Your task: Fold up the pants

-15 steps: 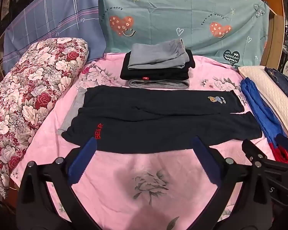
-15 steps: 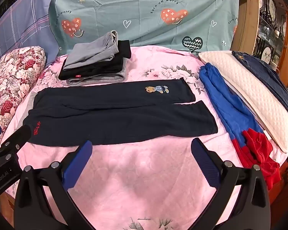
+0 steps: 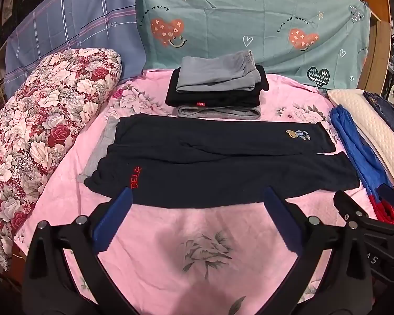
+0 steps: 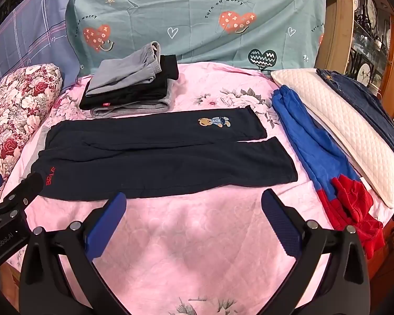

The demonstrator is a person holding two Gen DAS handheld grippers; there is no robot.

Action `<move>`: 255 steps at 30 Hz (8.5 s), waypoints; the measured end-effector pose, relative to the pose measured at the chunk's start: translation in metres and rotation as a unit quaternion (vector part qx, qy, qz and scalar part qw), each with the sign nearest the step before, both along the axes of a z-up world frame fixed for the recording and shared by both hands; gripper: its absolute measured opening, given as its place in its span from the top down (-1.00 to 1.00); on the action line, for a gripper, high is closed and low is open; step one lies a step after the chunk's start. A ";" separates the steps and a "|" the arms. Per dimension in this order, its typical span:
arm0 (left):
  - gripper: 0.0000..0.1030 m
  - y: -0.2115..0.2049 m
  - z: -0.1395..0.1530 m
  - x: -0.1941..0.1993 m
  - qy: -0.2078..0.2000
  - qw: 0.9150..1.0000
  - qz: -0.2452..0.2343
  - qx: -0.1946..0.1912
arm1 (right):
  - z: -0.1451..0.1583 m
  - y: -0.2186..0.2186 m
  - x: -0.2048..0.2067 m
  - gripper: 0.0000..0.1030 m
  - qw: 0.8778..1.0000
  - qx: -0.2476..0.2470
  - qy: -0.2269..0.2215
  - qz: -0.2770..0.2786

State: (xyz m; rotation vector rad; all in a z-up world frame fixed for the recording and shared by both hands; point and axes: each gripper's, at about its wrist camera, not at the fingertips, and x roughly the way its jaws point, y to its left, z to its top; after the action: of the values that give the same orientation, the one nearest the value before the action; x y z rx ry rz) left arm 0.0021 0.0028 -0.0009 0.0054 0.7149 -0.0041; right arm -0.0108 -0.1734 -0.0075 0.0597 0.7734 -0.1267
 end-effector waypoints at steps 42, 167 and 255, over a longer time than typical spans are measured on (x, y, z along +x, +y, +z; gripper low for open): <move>-0.96 0.002 -0.004 0.002 0.007 1.000 -0.003 0.001 | -0.002 0.000 0.001 -0.97 1.000 0.001 0.004 0.001; -0.14 0.194 -0.132 0.203 0.186 0.971 0.108 -0.107 | -0.134 -0.235 0.258 -0.05 0.970 0.125 0.196 -0.070; 0.16 0.291 -0.123 0.304 0.148 0.965 -0.138 -0.165 | -0.111 0.292 0.341 0.89 0.790 -0.161 0.196 0.559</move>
State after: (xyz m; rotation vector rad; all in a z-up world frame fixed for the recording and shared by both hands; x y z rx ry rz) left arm 0.3061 0.2937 -0.1239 -0.2186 1.0003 -0.3985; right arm 0.3301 0.1185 -0.1182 -0.7771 1.0830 0.8958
